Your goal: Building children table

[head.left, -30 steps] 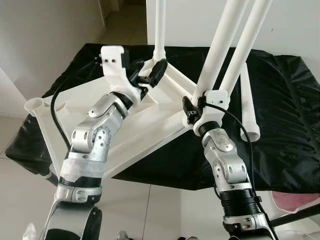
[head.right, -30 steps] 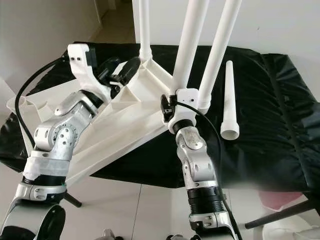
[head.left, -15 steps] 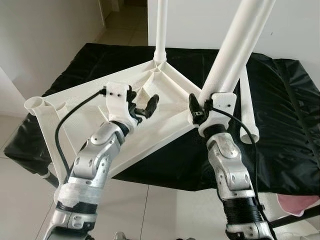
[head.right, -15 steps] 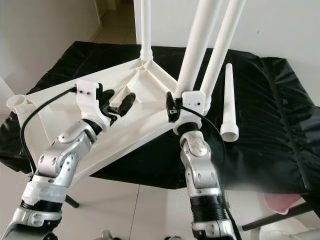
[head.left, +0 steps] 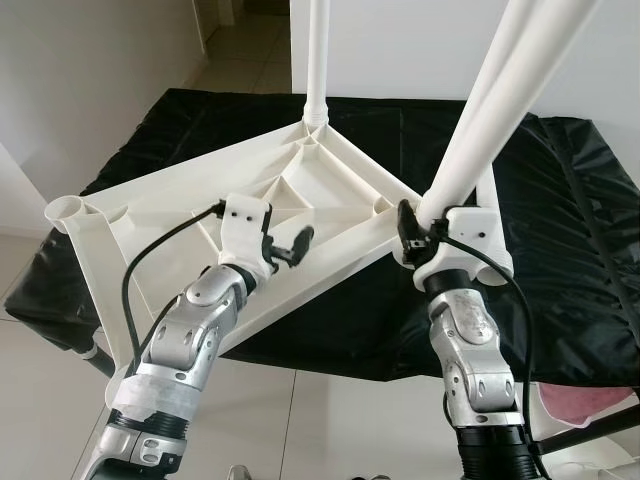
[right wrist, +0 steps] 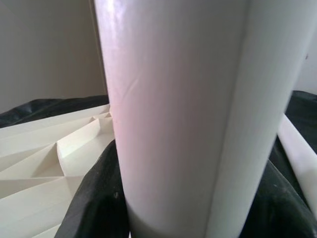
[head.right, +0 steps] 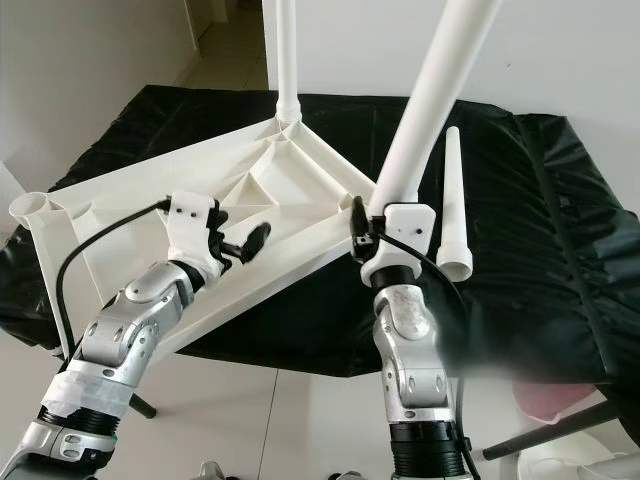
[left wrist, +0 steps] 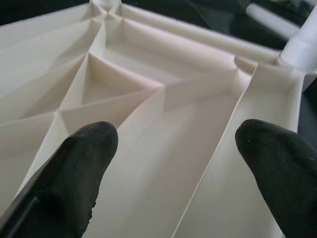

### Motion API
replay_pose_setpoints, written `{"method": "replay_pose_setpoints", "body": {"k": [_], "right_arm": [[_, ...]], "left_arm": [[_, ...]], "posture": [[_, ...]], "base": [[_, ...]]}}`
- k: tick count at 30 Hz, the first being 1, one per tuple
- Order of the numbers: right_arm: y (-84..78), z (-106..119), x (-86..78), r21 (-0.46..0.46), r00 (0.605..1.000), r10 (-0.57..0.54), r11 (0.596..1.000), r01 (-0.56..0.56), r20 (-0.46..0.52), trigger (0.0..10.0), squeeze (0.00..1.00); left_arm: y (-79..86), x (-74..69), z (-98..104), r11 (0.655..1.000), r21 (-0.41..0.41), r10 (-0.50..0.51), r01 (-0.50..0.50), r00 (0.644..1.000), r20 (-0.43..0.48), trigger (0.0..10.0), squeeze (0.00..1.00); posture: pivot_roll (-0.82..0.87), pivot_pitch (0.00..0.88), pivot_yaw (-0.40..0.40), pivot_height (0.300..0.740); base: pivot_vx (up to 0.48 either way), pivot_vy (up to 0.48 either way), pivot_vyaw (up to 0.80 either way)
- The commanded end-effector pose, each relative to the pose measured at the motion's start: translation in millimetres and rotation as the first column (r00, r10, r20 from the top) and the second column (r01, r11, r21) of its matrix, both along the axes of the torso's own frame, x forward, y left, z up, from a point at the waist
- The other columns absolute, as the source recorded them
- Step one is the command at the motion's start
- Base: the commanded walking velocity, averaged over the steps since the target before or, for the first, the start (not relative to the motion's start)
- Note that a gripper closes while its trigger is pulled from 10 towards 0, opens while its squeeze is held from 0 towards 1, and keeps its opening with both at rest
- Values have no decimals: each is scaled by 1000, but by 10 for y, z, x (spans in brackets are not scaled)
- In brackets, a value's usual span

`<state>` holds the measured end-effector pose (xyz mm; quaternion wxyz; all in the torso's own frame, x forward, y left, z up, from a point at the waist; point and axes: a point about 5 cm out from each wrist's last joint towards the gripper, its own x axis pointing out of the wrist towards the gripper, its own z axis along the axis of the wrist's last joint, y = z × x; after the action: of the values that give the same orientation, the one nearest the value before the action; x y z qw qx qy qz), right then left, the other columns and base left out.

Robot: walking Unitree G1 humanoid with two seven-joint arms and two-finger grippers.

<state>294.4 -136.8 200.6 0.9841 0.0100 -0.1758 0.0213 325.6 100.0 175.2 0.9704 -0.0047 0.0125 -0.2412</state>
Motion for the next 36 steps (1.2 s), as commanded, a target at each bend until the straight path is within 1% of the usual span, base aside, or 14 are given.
{"method": "replay_pose_setpoints", "body": {"k": [1,3,4,9,10,13,15,20,25,26,27,28,29,36], "right_arm": [[-13,20,-43,6,1000,-3,1000,3,21,10000,0],[-18,11,-52,7,1000,-6,1000,6,17,10000,0],[-23,5,-58,6,1000,-9,1000,8,13,10000,0],[-31,2,-72,5,1000,-14,1000,14,10,10000,0],[-35,2,-75,5,1000,-16,1000,15,11,10000,0],[-37,2,-75,4,1000,-17,1000,17,10,10000,0],[-36,2,-75,3,1000,-17,1000,17,9,10000,0],[-29,9,-81,7,1000,-22,1000,22,12,10000,0],[-21,9,-85,9,1000,-25,1000,25,11,10000,0],[-19,10,-86,9,1000,-27,1000,27,11,10000,0],[-19,10,-86,9,1000,-27,1000,27,11,10000,0],[-19,10,-86,10,1000,-27,1000,27,12,10000,0],[-18,11,-87,12,1000,-28,1000,27,12,10000,0],[-10,11,-90,13,1000,-28,1000,27,13,10000,0]], "left_arm": [[14,-5,-152,995,91,-26,31,998,-60,10000,412],[18,-3,-182,992,120,-29,37,997,-73,10000,412],[19,-2,-197,989,138,-32,42,996,-78,10000,0],[17,24,-272,980,195,-25,50,992,-128,10000,0],[19,48,-310,973,227,-9,44,988,-153,10000,0],[29,83,-341,968,250,25,23,982,-189,10000,0],[31,90,-344,968,252,32,19,981,-194,10000,0],[91,217,-329,957,280,135,-72,967,-214,10000,0],[129,252,-332,953,287,171,-100,957,-234,10000,0],[141,259,-340,950,295,182,-106,952,-244,4706,0],[141,259,-340,950,295,182,-106,952,-244,4706,0],[146,263,-340,948,298,187,-109,951,-246,3725,0],[150,267,-340,947,300,190,-112,950,-248,0,0],[147,278,-346,945,313,180,-97,952,-249,0,0]], "posture": [[-12,60,15,740],[-11,57,16,740],[-11,57,16,740],[-21,54,20,740],[-23,54,21,740],[-25,53,24,740],[-25,53,24,740],[-29,53,32,740],[-30,55,36,740],[-31,55,37,740],[-31,55,37,740],[-31,55,37,740],[-29,55,38,740],[-28,58,41,740]], "base": [[0,0,0],[0,0,0],[0,0,0],[0,0,0],[0,0,0],[0,0,0],[0,0,0],[0,0,0],[0,0,0],[0,0,0],[0,0,0],[0,0,0],[0,0,0],[0,0,0]]}}
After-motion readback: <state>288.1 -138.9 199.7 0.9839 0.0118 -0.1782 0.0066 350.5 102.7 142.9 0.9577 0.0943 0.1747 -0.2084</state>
